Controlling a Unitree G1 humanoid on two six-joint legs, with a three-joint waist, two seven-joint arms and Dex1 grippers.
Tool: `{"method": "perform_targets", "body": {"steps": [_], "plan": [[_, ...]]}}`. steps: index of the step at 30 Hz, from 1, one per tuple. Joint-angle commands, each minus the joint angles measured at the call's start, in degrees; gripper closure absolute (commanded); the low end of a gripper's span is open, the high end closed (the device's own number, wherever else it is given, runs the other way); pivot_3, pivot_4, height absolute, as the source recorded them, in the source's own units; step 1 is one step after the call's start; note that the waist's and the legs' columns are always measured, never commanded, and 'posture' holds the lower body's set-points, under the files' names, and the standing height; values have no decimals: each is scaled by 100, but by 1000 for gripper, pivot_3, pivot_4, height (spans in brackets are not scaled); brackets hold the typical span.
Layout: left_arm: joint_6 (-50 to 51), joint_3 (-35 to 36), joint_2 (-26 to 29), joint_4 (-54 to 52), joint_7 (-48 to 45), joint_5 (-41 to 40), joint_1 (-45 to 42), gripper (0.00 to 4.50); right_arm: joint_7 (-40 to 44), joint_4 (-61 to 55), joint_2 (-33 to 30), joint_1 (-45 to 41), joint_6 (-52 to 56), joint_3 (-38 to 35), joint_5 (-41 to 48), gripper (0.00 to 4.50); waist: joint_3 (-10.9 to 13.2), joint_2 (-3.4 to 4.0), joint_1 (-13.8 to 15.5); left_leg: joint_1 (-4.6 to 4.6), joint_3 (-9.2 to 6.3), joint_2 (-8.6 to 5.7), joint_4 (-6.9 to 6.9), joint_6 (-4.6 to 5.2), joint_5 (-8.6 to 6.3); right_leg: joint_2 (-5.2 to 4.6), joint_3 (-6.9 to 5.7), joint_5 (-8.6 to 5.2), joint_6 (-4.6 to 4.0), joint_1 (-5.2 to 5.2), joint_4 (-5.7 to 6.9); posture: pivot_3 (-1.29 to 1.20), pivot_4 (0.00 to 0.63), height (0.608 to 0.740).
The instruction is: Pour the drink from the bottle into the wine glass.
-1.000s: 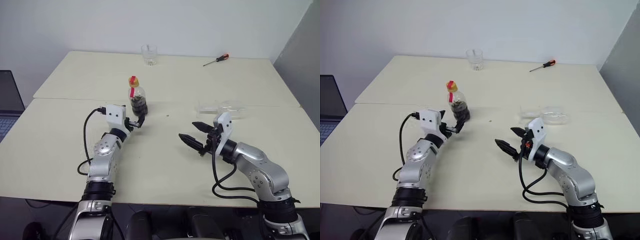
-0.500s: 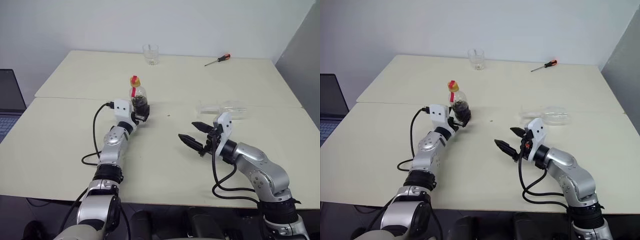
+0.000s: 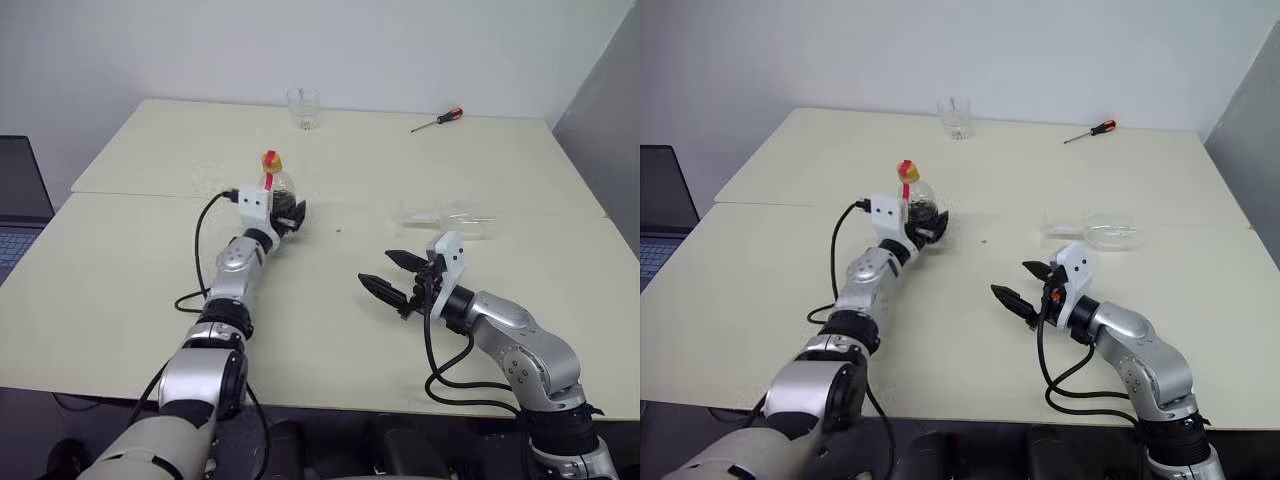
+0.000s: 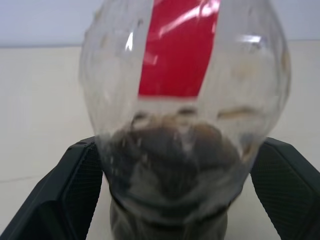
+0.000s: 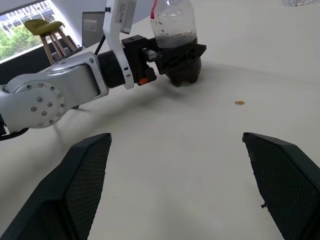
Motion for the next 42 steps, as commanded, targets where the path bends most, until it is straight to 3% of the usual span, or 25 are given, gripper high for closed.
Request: {"method": "perform_targets", "body": {"steps": [1,4,10,15,18,23,27,35,42], "plan": [[-292,125,72,221,-5,13,-297,24,-29,-316,-19,8,-58,3,20,0,0,0,0,-2,-3,0,0,0,0,0,-5,0,0,0,0,0,150,740],[-401,138,38,325,-116,3,-348,24,-66,-344,-19,30,-74,7,-23,0,0,0,0,-9,-8,2,0,-1,0,0,-14,0,-1,-2,0,0,150,740],[-434,171,-12,266,-243,-21,-209,1752,-160,-362,-32,-31,-77,-100,-91,0,0,0,2,-14,-8,1,3,-2,1,-3,-20,0,-2,-3,0,0,150,740],[-390,129,56,-257,-412,-6,186,2499,-339,-530,-328,-645,301,-204,-165,0,0,1,-14,-13,-8,2,9,-2,1,-3,-17,2,-5,-3,5,0,150,740],[-132,76,78,-1043,-491,-32,596,2613,-451,-764,-405,-1016,704,-268,109,0,0,1,-11,-13,-11,6,10,-2,1,-2,-22,3,-9,-2,5,0,150,740],[1617,-401,165,-4658,-536,-163,2295,2766,-830,-976,-211,-2108,1565,-498,686,0,1,6,-102,-14,-10,20,5,-7,3,-4,-10,11,-35,-10,9,0,150,740],[2881,-674,170,-6464,-317,-245,3025,2843,-984,-991,-104,-2535,2103,-339,915,0,0,4,1,-18,-20,17,2,-13,7,-9,-24,4,-44,-5,12,0,150,740],[3221,-1165,-9,-6765,-62,227,2898,2991,-1138,-772,-185,-2861,2676,-19,882,0,0,4,12,-23,-16,7,40,-1,13,-13,-25,4,-19,1,13,0,150,740],[3232,-1313,215,-6926,-967,-262,2929,3142,-1067,-829,-273,-3027,3035,-428,1299,0,0,4,11,-28,-18,10,35,1,13,-9,-26,12,-36,-4,12,0,150,740]]}}
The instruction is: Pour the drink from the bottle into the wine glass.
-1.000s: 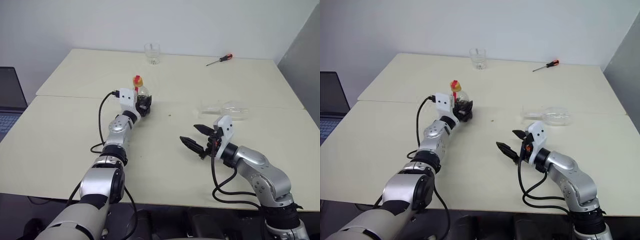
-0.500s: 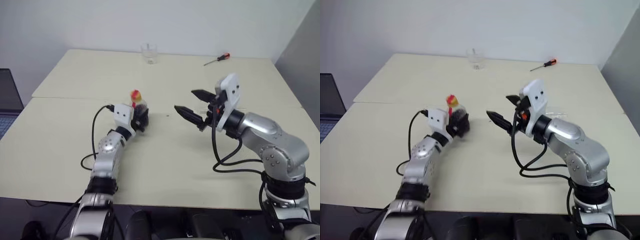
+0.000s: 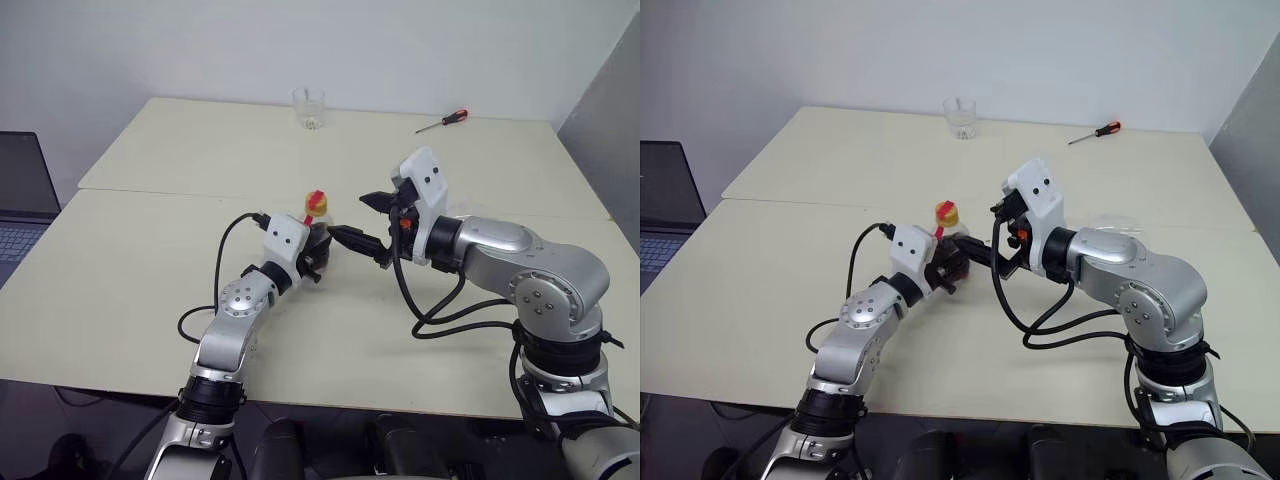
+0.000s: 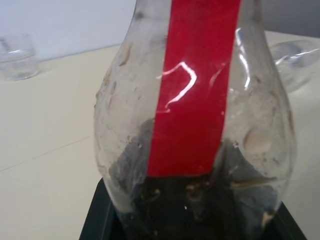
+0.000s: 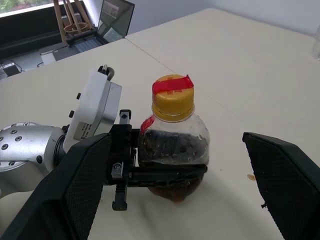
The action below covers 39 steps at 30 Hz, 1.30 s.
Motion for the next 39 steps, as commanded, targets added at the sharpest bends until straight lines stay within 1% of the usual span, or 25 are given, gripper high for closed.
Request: {"method": "perform_targets", "body": {"steps": [1,4,8,12,15,19,23,28,33,39], "plan": [[-75,83,175,-279,-450,-305,-134,3163,158,-245,-156,-168,33,-423,288,0,0,0,0,0,0,0,-1,0,0,0,0,0,0,0,-1,0,150,740],[104,348,486,-161,-1262,-962,-390,3210,483,-492,-680,-131,380,-1197,1012,0,3,0,10,-3,-2,-1,-3,0,0,0,-4,-1,1,-1,-2,0,150,740],[335,357,831,111,-2198,-1507,-708,3235,706,-899,-1241,156,828,-1675,2054,0,2,0,3,-4,-4,-2,-1,1,-1,-1,-6,-7,12,2,-7,0,150,740],[609,267,994,422,-3023,-1863,-1162,3277,383,-991,-1495,276,926,-1914,2676,0,3,0,-4,-2,-6,-3,-2,2,-1,0,-6,-12,19,2,-6,0,150,740],[625,151,1063,585,-3395,-1861,-1428,3314,-75,-1005,-1539,224,854,-1985,2940,0,3,0,-22,-2,-6,-3,1,2,-1,1,-3,-14,24,2,-5,0,150,740],[558,-68,1145,780,-3845,-1763,-1567,3345,-827,-1031,-1455,114,694,-1925,3100,0,3,0,-26,-1,-9,-1,0,3,0,5,-1,-15,25,1,-3,0,150,740],[287,-347,1238,870,-4195,-1516,-1609,3364,-1691,-1125,-1192,47,494,-1721,3434,0,3,0,-21,-2,-8,1,-2,3,0,5,1,-16,24,-1,-5,0,150,740],[106,-452,1219,1050,-4449,-1410,-1681,3367,-2453,-1234,-1199,141,206,-1594,3867,0,3,0,-20,-5,-7,-1,-3,3,0,0,3,-16,23,-1,-9,0,150,740],[-28,-528,1013,1469,-4623,-1313,-2024,3367,-2853,-1275,-1294,291,-115,-1334,4272,0,3,0,-18,-5,-8,-2,-3,3,0,0,1,-16,24,-1,-8,0,150,740],[-191,-585,876,1704,-4880,-1294,-2194,3417,-2848,-1172,-1480,395,-356,-991,4230,0,3,0,-25,-5,-8,-1,-3,4,0,2,5,-16,24,-2,-9,0,150,740]]}}
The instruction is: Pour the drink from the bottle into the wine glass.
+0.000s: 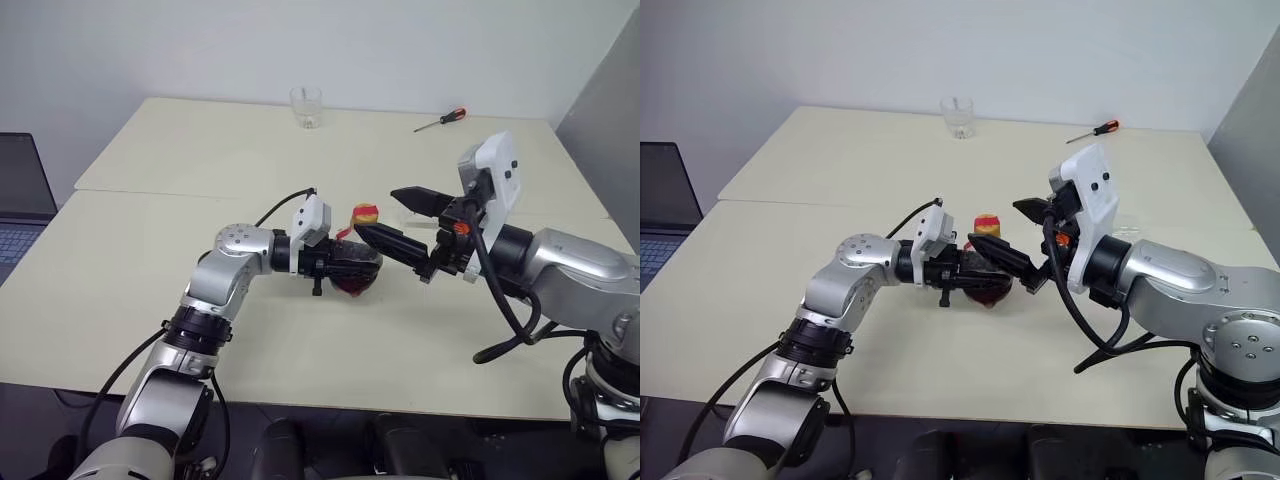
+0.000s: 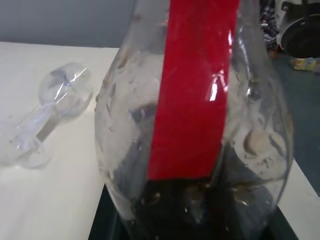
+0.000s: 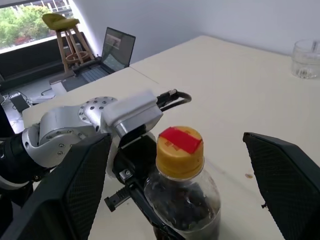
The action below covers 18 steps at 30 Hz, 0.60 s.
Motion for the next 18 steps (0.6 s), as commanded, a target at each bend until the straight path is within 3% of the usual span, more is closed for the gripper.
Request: {"method": "perform_targets", "body": {"steps": [1,9,12,14,18], "plan": [[-169,-5,-77,-7,-154,-11,-183,3418,41,-20,-133,2,-258,73,19,0,0,0,-3,0,0,0,0,0,0,1,1,0,0,0,0,0,150,740],[-198,-6,-164,17,-204,27,-243,3448,79,91,-278,17,-470,278,-50,0,0,0,0,0,0,0,-1,1,0,1,-1,0,-1,0,1,0,150,740],[-287,-3,-184,46,-187,69,-241,3458,93,164,-262,-9,-513,390,-102,613,0,0,0,0,0,1,-1,1,0,1,-1,-1,0,0,0,0,150,740],[-318,3,-192,55,-187,79,-240,3458,107,198,-262,-22,-530,469,-136,1267,0,0,1,0,0,1,-1,1,0,1,-1,-1,0,0,0,0,150,740],[-333,-2,-206,8,-221,54,-241,3458,173,288,-235,-79,-566,565,-252,1273,0,0,2,-1,0,1,-1,1,0,1,-1,-1,0,0,0,0,150,740]]}}
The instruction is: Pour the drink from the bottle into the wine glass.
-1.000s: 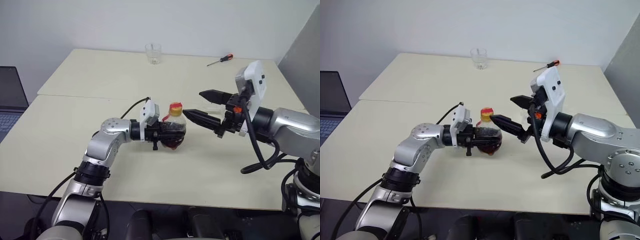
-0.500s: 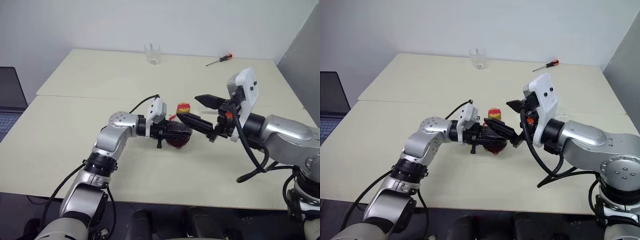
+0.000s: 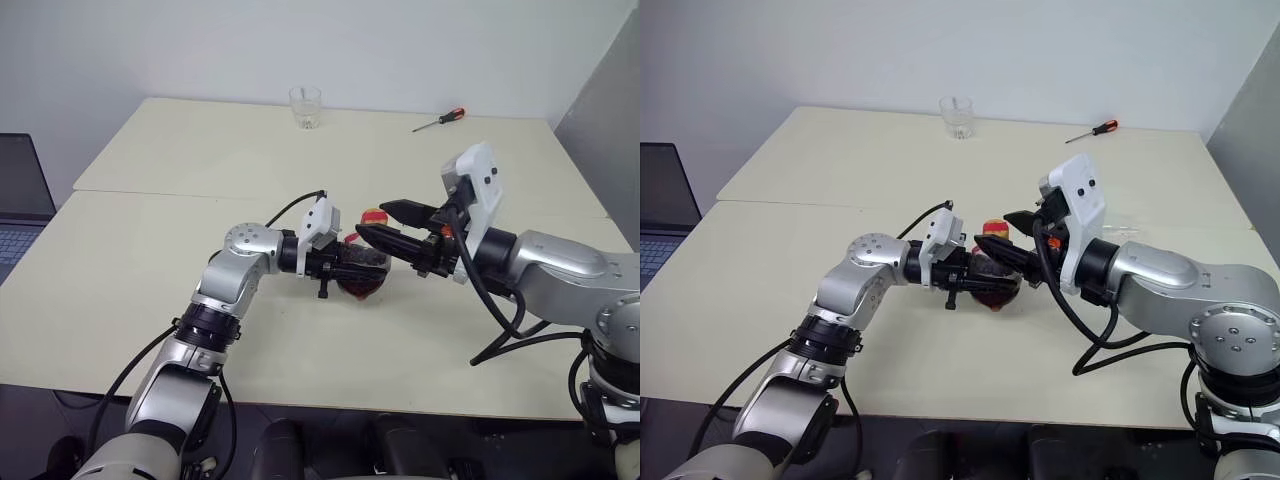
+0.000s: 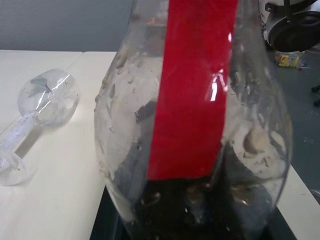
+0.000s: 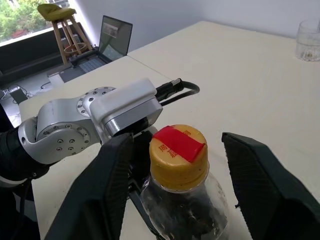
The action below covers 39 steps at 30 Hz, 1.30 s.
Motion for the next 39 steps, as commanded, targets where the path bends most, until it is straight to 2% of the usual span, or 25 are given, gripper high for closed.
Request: {"method": "perform_targets", "body": {"steps": [1,3,9,18,19,22,27,29,32,34,39], "plan": [[-133,87,-25,-157,-46,-56,-157,3458,89,-11,-10,-111,-175,-29,-90,1273,0,0,1,0,0,0,0,0,0,0,0,0,0,0,0,0,150,740],[-137,88,-22,-174,-42,-51,-140,3458,97,-16,-12,-103,-186,-23,-103,1273,0,0,1,0,0,0,0,0,0,0,0,0,0,0,0,0,150,740],[-152,53,-17,-187,-38,-18,-77,3469,143,-61,-65,-57,-181,27,-170,3213,0,0,1,0,0,0,0,0,0,0,0,0,0,0,0,0,150,740],[-123,44,-28,-222,-16,11,17,3475,451,-149,68,-4,-421,-24,-272,3223,0,0,1,0,0,0,0,0,0,0,0,0,0,0,0,0,150,740],[-115,40,-33,-231,-12,8,23,3475,713,-130,157,23,-549,-83,-209,3223,0,0,1,0,0,0,0,0,0,0,0,0,0,0,0,0,150,740],[-104,22,-61,-221,-4,7,22,3475,2251,-44,59,165,-807,-85,-412,3223,0,0,9,0,0,-1,0,0,0,0,-1,0,0,0,-1,0,150,740],[-88,-23,-123,-222,-50,27,9,3496,4953,987,-428,-255,-1351,886,-2033,3223,1,2,-12,1,2,-2,6,1,0,2,-1,0,1,1,-1,0,150,740],[-72,-25,-145,-237,-47,34,-3,3506,5700,1410,-505,-455,-1634,1211,-2622,3223,3,5,-11,3,0,-2,10,3,-1,7,-1,0,0,0,4,0,150,740],[-65,-9,-159,-255,-12,54,-20,3517,6430,2122,-327,-845,-2025,1514,-3288,3223,4,6,-5,3,-5,2,10,5,-1,11,-6,-1,-2,-1,6,0,150,740],[-82,-11,-153,-251,4,71,-28,3520,6635,2297,-194,-946,-2055,1534,-3447,3223,4,6,10,2,-3,2,10,5,-1,11,-5,-1,-3,-1,5,0,150,740],[-78,15,-147,-264,68,75,-24,3521,6588,2297,90,-900,-1395,994,-2940,3223,4,7,21,-5,3,0,15,6,-3,3,-5,7,-18,-1,3,0,150,740]]}}
